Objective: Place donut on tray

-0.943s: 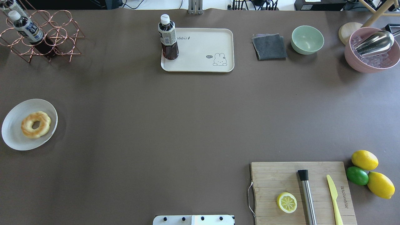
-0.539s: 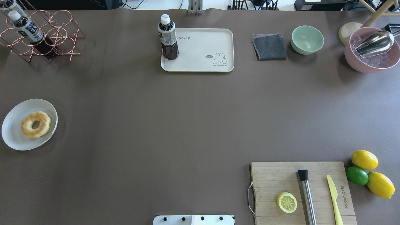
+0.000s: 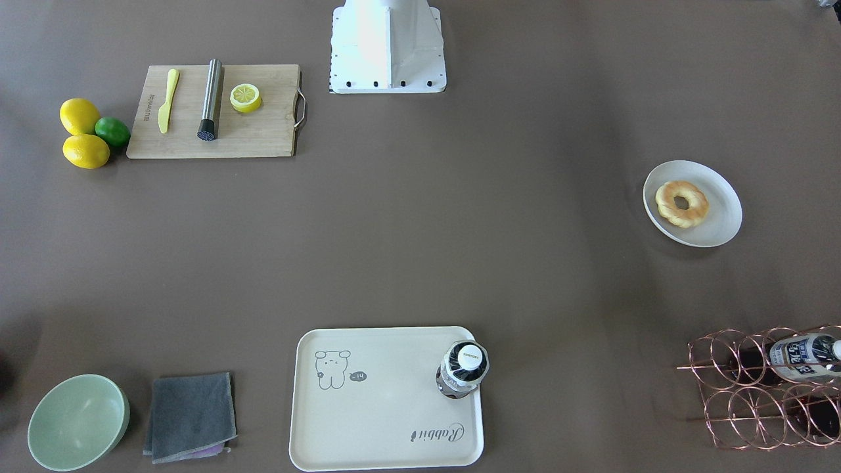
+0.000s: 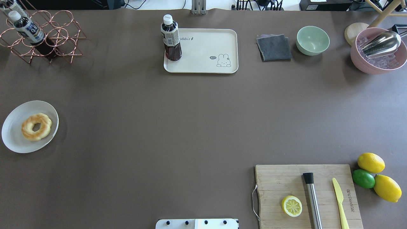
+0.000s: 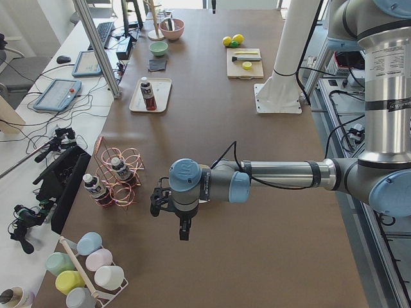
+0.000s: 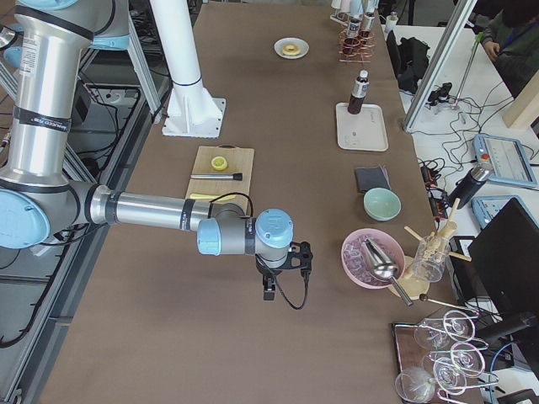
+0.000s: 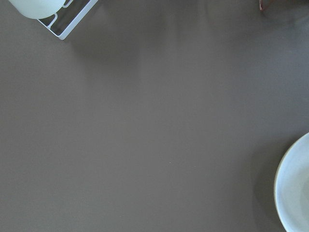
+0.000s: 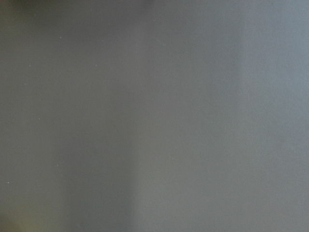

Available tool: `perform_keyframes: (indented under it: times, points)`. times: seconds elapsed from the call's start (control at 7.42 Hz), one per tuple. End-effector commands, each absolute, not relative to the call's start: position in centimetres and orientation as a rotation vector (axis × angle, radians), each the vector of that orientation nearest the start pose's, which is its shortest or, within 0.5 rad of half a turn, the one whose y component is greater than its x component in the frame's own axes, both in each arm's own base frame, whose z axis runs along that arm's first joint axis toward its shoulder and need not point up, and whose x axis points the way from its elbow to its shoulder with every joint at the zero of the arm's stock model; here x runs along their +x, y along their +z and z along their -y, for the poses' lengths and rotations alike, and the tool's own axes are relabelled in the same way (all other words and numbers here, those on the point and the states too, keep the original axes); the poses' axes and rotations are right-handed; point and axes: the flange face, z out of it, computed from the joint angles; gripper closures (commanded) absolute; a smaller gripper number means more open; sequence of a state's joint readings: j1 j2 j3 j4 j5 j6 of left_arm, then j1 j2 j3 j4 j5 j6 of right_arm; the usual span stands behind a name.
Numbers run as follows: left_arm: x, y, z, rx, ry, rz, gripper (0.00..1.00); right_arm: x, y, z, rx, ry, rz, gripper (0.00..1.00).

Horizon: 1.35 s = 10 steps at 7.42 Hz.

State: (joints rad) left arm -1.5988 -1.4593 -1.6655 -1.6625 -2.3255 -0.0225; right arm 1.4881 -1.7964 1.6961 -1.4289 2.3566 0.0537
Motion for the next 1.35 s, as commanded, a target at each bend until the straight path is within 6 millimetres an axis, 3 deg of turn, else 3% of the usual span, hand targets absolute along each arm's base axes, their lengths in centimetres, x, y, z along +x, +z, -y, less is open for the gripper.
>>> perform_keyframes:
  times: [0.0, 0.4, 0.67, 0.81, 0.94, 1.08, 1.21]
  points:
    - [-8.1, 65.0, 44.3, 0.093, -0.031, -0.860, 0.01, 6.4, 66.2, 40.8, 0.066, 0.018, 0.797, 0.00]
    - [-7.8, 64.1, 43.6, 0.266, 0.048, -0.857, 0.01, 9.4, 66.2, 41.7, 0.200, 0.042, 0.794, 0.00]
    - [-7.7, 63.9, 43.5, 0.344, 0.087, -0.855, 0.01, 9.4, 67.9, 41.2, 0.178, 0.050, 0.804, 0.00]
    - [-7.6, 63.6, 44.4, 0.349, 0.087, -0.855, 0.01, 9.1, 67.4, 40.6, 0.233, -0.049, 0.813, 0.00]
    - [-7.1, 60.7, 48.0, 0.386, 0.091, -0.857, 0.01, 8.6, 68.6, 39.3, 0.299, -0.179, 0.858, 0.00]
    - [-5.5, 60.1, 49.2, 0.379, 0.120, -0.869, 0.02, 8.4, 69.1, 39.0, 0.318, -0.194, 0.890, 0.00]
    - [-5.4, 61.0, 48.7, 0.373, 0.123, -0.870, 0.00, 8.4, 69.5, 39.2, 0.313, -0.189, 0.893, 0.00]
